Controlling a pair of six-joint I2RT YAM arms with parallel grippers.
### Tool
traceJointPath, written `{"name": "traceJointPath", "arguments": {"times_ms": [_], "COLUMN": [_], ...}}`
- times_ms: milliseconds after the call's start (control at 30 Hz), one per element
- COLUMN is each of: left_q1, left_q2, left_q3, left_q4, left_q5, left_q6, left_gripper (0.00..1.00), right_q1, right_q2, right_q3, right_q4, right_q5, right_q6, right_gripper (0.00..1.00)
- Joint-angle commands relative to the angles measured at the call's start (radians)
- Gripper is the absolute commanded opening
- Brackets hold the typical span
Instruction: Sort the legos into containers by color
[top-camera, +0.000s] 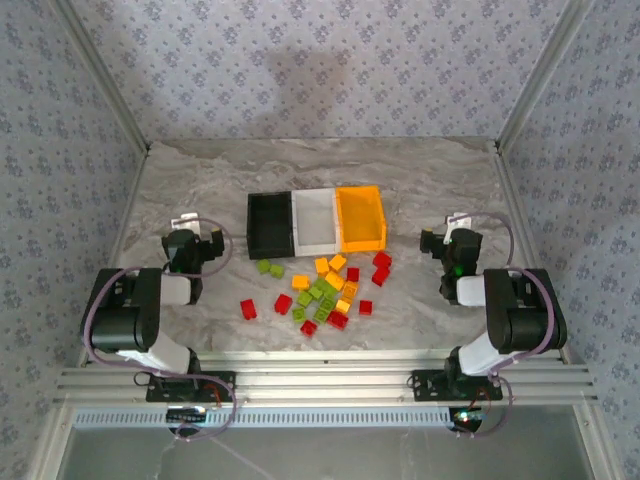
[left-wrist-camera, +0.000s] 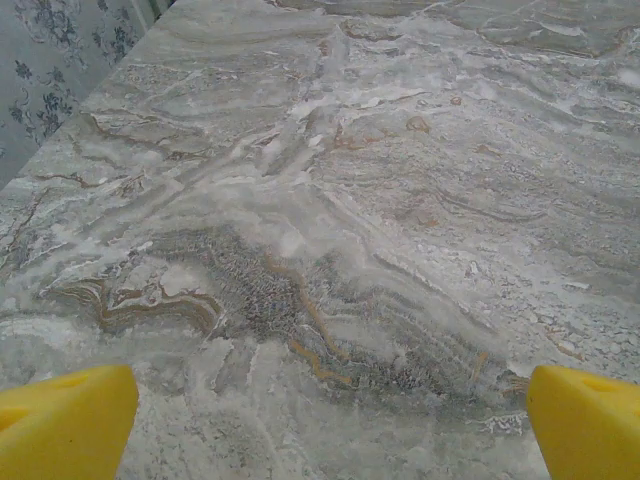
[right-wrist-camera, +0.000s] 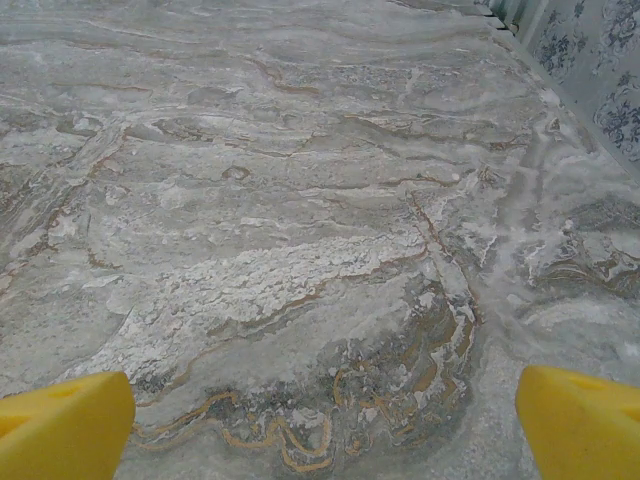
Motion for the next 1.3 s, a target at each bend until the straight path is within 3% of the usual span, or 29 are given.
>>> {"name": "traceJointPath", "arguments": {"times_ms": [0,1067,1167,1267], "left_q1": [0.007,0.006,0.000,-0.006], "left_q2": [-0.006,-0.013,-0.105,-0.173], "left_q3": [0.023,0.024,0.093,0.152], "left_q4": [0.030,0.033,-0.162,-0.305], "left_q5": [0.013,0.006,-0.035,-0.103], "left_q6": [-0.008,-0.008,-0.015,-0.033], "left_gripper": [1.00,1.00,1.00,1.00], "right_q1": [-0.002,-0.008,0.002,0.030], "right_q2": [-0.005,-0.006,-0.059,-0.142], "right_q3": [0.014,0.012,0.036,0.125], "right_q4": [0.032,0.032,-0.044,-0.283], "right_q5": [0.013,0.000,0.059,0.187], "right_q6": [0.004,0.006,0.015,0.070], "right_gripper": [1.00,1.00,1.00,1.00]}}
